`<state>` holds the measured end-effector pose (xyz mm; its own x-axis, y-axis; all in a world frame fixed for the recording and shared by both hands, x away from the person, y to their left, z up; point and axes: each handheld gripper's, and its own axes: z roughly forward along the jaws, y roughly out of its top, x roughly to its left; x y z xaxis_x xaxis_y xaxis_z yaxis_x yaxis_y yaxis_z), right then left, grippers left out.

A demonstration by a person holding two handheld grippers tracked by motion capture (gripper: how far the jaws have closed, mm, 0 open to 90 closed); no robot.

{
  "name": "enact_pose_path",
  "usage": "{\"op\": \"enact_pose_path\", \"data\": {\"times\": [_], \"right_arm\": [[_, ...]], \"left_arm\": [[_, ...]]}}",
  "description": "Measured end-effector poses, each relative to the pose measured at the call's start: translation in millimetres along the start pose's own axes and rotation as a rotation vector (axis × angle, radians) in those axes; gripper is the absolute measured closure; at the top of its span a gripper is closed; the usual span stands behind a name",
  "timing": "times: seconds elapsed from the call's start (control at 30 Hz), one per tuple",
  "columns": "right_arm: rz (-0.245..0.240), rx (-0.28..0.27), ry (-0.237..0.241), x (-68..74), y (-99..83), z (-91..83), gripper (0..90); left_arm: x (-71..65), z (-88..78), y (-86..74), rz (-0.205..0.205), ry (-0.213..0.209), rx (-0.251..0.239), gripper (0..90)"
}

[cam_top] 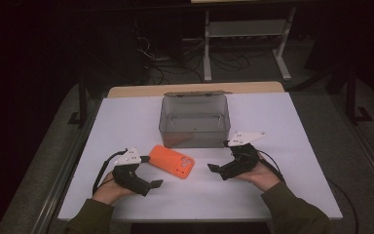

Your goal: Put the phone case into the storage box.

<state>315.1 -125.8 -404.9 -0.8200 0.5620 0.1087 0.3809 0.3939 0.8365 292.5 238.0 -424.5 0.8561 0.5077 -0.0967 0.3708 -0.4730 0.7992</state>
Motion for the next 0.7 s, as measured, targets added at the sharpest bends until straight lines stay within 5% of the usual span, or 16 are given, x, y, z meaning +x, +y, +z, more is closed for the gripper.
{"op": "enact_pose_path", "data": {"times": [0.7], "right_arm": [[-0.019, 0.011, 0.022, 4.3, 11.8, 14.3, 0.0]], "left_arm": [[0.5, -0.1, -0.1, 0.000, -0.002, 0.003, 0.0]]}}
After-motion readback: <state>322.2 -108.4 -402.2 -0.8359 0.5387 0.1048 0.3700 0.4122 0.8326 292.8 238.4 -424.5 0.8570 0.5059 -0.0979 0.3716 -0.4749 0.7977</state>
